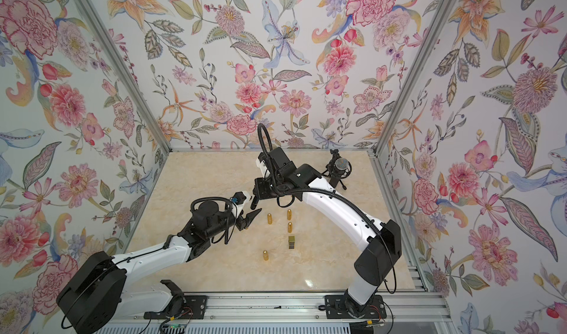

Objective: Open the lipstick cap
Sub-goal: Open the cover of the lipstick.

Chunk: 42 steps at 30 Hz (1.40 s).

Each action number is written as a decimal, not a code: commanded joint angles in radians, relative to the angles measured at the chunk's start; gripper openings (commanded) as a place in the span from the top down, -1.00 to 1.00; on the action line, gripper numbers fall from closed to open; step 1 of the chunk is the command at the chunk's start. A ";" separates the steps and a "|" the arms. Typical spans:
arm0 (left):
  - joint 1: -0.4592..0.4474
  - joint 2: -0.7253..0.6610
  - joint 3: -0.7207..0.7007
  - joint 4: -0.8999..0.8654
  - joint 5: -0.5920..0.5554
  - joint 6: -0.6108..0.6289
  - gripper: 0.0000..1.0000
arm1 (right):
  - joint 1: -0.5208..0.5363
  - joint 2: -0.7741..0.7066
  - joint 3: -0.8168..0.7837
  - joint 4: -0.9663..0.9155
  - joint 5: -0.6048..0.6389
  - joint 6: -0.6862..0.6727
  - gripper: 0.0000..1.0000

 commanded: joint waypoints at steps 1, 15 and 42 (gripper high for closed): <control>-0.006 -0.025 -0.016 0.063 0.024 0.009 -0.17 | 0.000 -0.022 -0.010 -0.021 -0.017 0.021 0.52; 0.001 -0.052 -0.038 0.037 0.014 -0.005 0.01 | 0.003 -0.028 -0.002 -0.021 0.008 0.020 0.53; 0.007 -0.072 -0.016 0.022 -0.009 -0.023 0.72 | 0.025 -0.023 -0.015 -0.018 0.003 0.022 0.19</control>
